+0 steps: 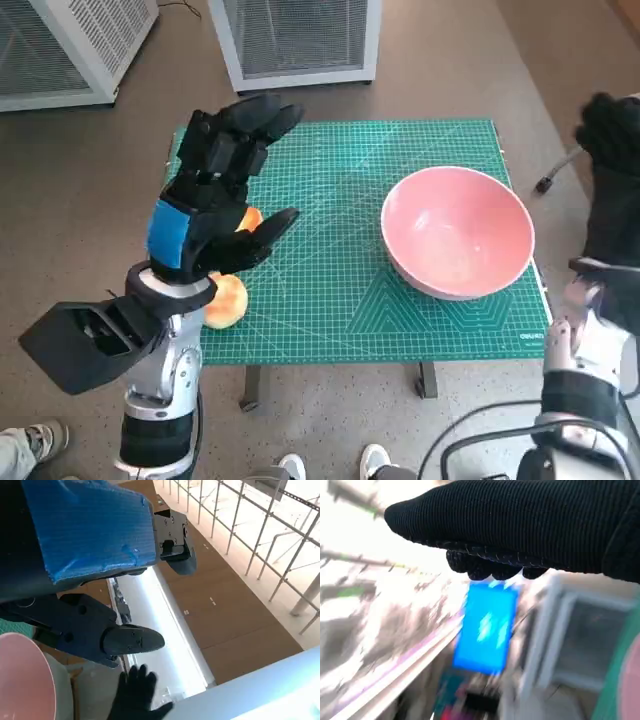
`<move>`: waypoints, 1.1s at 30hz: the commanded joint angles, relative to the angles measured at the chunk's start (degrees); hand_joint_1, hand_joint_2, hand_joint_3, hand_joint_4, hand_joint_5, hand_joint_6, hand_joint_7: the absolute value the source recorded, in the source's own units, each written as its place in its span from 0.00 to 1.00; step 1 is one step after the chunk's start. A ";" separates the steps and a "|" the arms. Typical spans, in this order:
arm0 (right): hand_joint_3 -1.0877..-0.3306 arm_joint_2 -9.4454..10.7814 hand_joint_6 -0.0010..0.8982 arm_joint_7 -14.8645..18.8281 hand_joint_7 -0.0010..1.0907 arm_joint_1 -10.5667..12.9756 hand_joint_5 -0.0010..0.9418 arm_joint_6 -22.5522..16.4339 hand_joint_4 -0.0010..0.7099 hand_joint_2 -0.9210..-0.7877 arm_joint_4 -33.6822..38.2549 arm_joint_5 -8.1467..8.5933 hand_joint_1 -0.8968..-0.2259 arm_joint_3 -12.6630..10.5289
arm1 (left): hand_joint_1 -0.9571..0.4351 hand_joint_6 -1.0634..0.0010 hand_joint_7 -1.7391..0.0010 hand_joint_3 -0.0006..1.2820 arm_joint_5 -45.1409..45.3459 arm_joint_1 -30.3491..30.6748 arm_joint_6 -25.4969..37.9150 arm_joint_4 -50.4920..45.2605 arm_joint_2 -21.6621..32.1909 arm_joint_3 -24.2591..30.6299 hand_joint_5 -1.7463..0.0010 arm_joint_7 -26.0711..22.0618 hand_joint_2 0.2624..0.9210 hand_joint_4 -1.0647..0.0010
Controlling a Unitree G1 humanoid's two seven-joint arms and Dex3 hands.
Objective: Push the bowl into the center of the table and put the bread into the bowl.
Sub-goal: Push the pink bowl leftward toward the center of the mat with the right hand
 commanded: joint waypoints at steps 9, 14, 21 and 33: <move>0.55 -0.78 0.02 -3.48 0.62 -1.99 0.01 5.77 0.46 0.00 19.25 1.42 0.69 -3.36 | 0.51 1.00 0.52 0.30 -0.13 0.61 -0.34 -0.07 -0.13 0.21 0.61 0.06 0.87 1.00; 0.55 -0.04 0.07 -5.40 0.55 -1.54 0.00 8.43 0.46 0.00 21.10 0.39 0.71 -2.72 | 0.51 1.00 0.52 0.30 -0.22 0.81 -0.46 0.00 -0.06 0.28 0.61 -0.08 0.87 1.00; 0.51 2.18 0.10 -4.50 0.52 -1.13 0.00 11.36 0.45 0.00 22.38 1.06 0.77 -3.34 | 0.51 1.00 0.52 0.30 -0.43 1.23 -0.93 0.25 0.27 0.64 0.62 -0.52 0.87 0.99; 0.48 6.93 0.13 -4.55 0.44 -2.85 0.00 13.45 0.42 0.00 22.88 0.51 0.76 -2.64 | 0.50 1.00 0.53 0.28 -0.11 2.12 -0.77 -0.87 1.01 1.31 0.64 -0.61 0.88 0.97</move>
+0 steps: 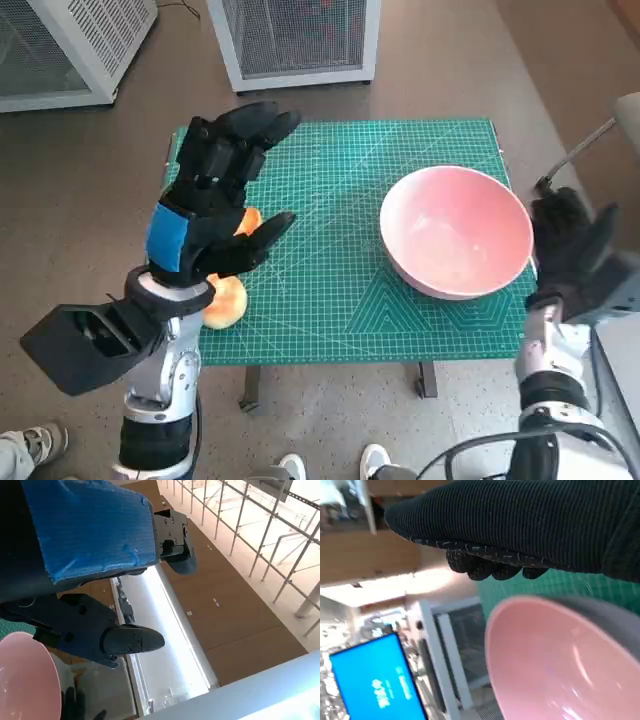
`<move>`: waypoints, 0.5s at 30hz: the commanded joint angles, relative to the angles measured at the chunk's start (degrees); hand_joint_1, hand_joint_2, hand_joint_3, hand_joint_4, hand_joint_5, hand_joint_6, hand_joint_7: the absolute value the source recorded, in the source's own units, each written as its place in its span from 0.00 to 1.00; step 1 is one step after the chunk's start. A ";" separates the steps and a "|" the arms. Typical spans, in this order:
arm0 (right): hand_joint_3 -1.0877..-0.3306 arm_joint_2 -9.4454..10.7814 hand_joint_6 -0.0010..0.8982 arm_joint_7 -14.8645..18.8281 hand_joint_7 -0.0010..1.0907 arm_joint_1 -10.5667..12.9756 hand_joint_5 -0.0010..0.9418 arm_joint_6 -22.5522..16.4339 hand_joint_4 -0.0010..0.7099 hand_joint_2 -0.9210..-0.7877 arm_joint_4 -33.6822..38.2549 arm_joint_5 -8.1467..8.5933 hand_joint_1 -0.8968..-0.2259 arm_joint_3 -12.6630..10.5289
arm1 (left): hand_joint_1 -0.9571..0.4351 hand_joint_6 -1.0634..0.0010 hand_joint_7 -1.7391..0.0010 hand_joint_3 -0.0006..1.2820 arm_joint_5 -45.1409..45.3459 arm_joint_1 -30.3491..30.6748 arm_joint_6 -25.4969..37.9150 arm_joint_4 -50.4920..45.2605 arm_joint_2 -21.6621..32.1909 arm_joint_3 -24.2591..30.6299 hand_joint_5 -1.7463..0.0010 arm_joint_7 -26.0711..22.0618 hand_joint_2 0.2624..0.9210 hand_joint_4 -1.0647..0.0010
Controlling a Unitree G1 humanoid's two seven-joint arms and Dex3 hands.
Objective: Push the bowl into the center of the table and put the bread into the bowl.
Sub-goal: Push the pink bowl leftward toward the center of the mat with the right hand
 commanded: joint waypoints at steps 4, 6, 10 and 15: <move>0.48 3.47 0.14 0.03 0.43 -1.11 0.00 2.22 0.42 0.00 1.09 -0.30 0.75 0.23 | 0.50 1.00 0.53 0.26 -0.02 1.25 -0.71 -1.18 0.84 0.75 0.67 -0.22 0.90 0.95; 0.49 4.11 0.14 0.09 0.43 -1.60 0.01 2.54 0.43 0.00 1.16 -0.38 0.74 0.33 | 0.50 1.00 0.53 0.24 -0.24 1.43 -0.67 -1.25 1.04 1.04 0.69 -0.34 0.92 0.94; 0.51 5.31 0.15 0.10 0.42 -2.84 0.01 3.41 0.44 0.00 1.37 -0.39 0.72 0.38 | 0.49 1.00 0.54 0.19 -0.52 2.06 -1.06 -1.26 1.43 1.54 0.73 -0.68 0.97 0.90; 0.58 6.91 0.17 -0.03 0.42 -4.56 0.01 4.35 0.46 0.00 1.54 -0.57 0.69 0.57 | 0.49 1.00 0.55 0.16 -0.77 3.03 -1.37 -1.79 1.82 2.01 0.75 -0.88 1.00 0.88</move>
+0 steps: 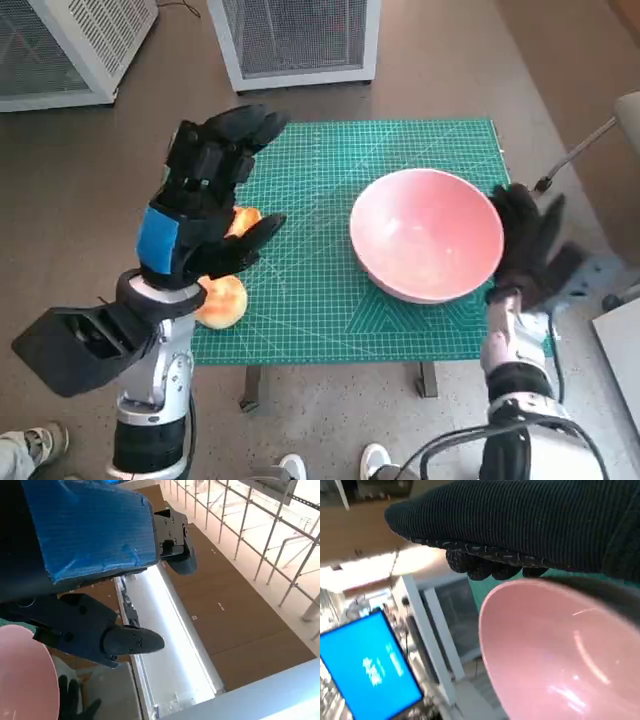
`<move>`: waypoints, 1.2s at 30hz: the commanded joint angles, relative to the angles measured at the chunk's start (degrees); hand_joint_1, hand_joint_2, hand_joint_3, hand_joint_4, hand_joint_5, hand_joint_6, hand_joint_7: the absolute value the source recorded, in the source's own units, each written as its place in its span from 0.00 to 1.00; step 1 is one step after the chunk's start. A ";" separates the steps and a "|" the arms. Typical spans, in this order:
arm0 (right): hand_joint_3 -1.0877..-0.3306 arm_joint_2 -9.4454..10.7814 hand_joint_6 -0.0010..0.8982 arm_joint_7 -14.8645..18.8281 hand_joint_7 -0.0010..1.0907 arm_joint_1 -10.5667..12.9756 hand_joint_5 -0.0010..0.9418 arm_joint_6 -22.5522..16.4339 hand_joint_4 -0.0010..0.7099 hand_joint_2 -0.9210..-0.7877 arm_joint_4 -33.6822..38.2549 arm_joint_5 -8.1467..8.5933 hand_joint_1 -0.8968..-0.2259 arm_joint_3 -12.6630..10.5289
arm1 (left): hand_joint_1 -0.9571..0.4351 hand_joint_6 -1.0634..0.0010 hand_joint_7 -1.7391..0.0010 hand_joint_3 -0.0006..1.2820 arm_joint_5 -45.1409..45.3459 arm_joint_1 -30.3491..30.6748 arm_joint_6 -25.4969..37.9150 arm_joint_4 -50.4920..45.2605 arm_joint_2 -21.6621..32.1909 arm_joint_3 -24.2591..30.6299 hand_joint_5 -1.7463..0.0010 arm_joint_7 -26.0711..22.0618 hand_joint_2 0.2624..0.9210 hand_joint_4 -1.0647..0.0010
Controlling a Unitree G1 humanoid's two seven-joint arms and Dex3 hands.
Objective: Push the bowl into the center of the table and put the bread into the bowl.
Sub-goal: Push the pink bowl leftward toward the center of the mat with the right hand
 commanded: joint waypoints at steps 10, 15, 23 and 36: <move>0.57 4.46 0.19 -0.26 0.42 -3.73 0.01 2.50 0.47 0.00 1.29 -1.35 0.69 1.52 | 0.48 0.95 0.62 0.15 -0.45 3.07 -1.42 -2.38 1.43 1.68 0.87 -0.29 1.00 0.77; 0.53 5.69 0.19 -0.18 0.43 -4.89 0.01 3.07 0.47 0.00 1.51 -1.60 0.70 1.87 | 0.48 0.92 0.66 0.15 -0.17 4.10 -1.26 -3.34 1.68 2.08 0.91 0.07 1.00 0.74; 0.53 7.11 0.19 -1.04 0.44 -6.52 0.02 5.06 0.49 0.00 1.86 -2.97 0.70 2.54 | 0.47 0.89 0.69 0.14 0.45 5.58 -1.13 -4.57 2.13 2.59 0.94 0.72 1.00 0.71; 0.52 8.30 0.18 -0.65 0.42 -8.30 0.01 6.99 0.50 0.00 1.98 -3.10 0.71 2.56 | 0.46 0.88 0.71 0.14 1.42 6.84 -1.04 -5.49 2.65 2.85 0.96 2.28 1.00 0.69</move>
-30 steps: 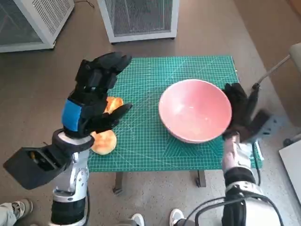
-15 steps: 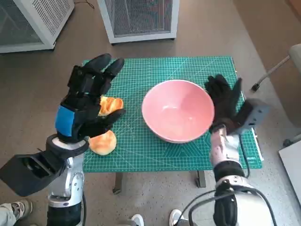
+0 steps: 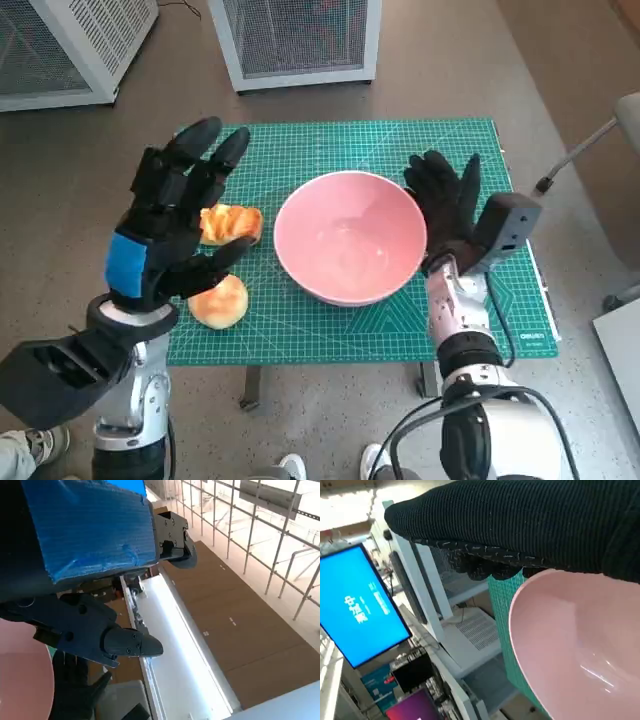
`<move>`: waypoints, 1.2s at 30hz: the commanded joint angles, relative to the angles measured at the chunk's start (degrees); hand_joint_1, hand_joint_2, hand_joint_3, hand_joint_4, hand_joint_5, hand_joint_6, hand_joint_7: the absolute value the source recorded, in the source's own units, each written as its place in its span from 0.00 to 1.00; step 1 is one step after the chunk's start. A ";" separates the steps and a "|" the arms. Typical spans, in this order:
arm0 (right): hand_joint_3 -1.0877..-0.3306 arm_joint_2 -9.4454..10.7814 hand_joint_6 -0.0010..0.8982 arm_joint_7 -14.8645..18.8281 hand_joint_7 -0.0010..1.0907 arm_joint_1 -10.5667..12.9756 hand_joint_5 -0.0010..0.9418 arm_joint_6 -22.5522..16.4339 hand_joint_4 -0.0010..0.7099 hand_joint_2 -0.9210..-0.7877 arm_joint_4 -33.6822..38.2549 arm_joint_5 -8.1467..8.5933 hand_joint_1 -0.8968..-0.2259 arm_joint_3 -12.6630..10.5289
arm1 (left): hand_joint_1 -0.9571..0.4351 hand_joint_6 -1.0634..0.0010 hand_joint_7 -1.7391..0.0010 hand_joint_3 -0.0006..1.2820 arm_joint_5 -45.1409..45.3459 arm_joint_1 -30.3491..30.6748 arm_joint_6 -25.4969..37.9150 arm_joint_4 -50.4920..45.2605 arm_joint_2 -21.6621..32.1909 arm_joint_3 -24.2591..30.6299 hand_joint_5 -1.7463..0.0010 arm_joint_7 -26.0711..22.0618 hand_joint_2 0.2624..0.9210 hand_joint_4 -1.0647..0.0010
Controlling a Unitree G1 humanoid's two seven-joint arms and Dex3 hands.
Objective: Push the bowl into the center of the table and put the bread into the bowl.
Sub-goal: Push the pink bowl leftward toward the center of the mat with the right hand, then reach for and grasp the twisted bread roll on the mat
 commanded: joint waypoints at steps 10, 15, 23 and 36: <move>0.52 -0.92 0.19 0.98 0.41 -1.16 0.01 0.44 0.50 0.00 0.48 -1.84 0.71 1.08 | 0.45 0.87 0.72 0.14 1.48 1.20 -0.64 -1.17 0.39 0.30 0.97 1.33 1.00 0.68; 0.54 -2.12 0.20 0.66 0.42 -1.97 0.01 -2.80 0.51 0.00 -0.58 -3.48 0.70 2.35 | 0.45 0.87 0.72 0.14 1.50 1.06 -0.81 -0.93 0.52 0.61 0.97 1.42 1.00 0.68; 0.54 -3.69 0.18 2.24 0.47 -1.80 0.01 -15.28 0.53 0.00 -4.85 -6.41 0.66 5.93 | 0.45 0.86 0.73 0.14 0.70 -0.56 -0.96 0.86 2.02 2.28 0.97 0.66 1.00 0.68; 0.58 -3.72 0.09 25.38 0.58 5.57 0.01 -22.67 0.56 0.00 -28.05 4.85 0.55 8.16 | 0.42 0.86 0.79 0.13 2.66 -5.45 -1.63 6.60 6.81 4.24 1.00 -0.36 1.00 0.70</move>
